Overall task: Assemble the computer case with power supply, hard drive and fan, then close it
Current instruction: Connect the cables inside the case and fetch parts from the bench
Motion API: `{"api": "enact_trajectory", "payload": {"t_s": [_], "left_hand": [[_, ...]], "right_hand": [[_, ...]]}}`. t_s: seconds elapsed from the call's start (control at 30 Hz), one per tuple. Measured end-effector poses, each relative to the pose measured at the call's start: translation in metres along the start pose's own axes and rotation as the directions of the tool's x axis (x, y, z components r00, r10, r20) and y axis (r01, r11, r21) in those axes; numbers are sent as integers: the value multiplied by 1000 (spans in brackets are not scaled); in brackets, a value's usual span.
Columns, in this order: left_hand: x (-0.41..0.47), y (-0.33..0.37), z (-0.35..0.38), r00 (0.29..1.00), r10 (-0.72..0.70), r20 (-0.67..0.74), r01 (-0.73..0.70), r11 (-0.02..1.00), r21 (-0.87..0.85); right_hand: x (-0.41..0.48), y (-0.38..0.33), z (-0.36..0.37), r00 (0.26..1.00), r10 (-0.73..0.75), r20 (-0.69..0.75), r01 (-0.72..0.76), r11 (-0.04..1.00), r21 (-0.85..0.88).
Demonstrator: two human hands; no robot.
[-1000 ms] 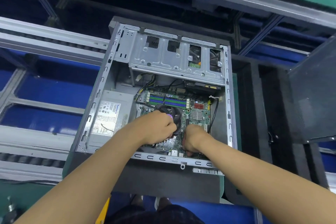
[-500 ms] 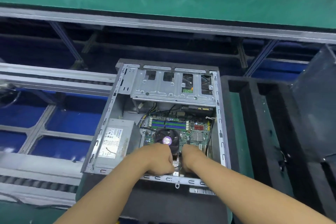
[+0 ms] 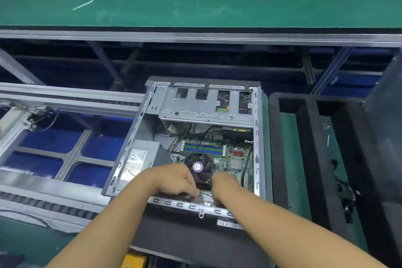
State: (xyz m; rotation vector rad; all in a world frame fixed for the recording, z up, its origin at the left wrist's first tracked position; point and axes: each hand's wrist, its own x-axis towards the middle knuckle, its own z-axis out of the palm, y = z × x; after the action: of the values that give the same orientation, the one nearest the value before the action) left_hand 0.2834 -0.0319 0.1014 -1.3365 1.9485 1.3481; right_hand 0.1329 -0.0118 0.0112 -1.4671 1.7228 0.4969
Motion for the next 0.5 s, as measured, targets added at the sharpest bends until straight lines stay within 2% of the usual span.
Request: {"api": "enact_trajectory", "payload": {"t_s": [0.17,0.3,0.4,0.5], "left_hand": [[-1,0,0,999,-31,-7,30,997,-65],[-2,-4,-7,985,3,-172,-37,981,-190],[0,-10,-18,948,73,-311,-103,992,-79],[8,-14,-25,875,170,-452,-154,985,72]], "right_hand": [[1,0,0,1000,-11,21,11,1000,-16],[5,0,0,1000,-22,17,22,1000,-20],[7,1,2,1000,-22,-2,22,999,-42],[8,2,2,1000,1,-6,-1,1000,-28]]}}
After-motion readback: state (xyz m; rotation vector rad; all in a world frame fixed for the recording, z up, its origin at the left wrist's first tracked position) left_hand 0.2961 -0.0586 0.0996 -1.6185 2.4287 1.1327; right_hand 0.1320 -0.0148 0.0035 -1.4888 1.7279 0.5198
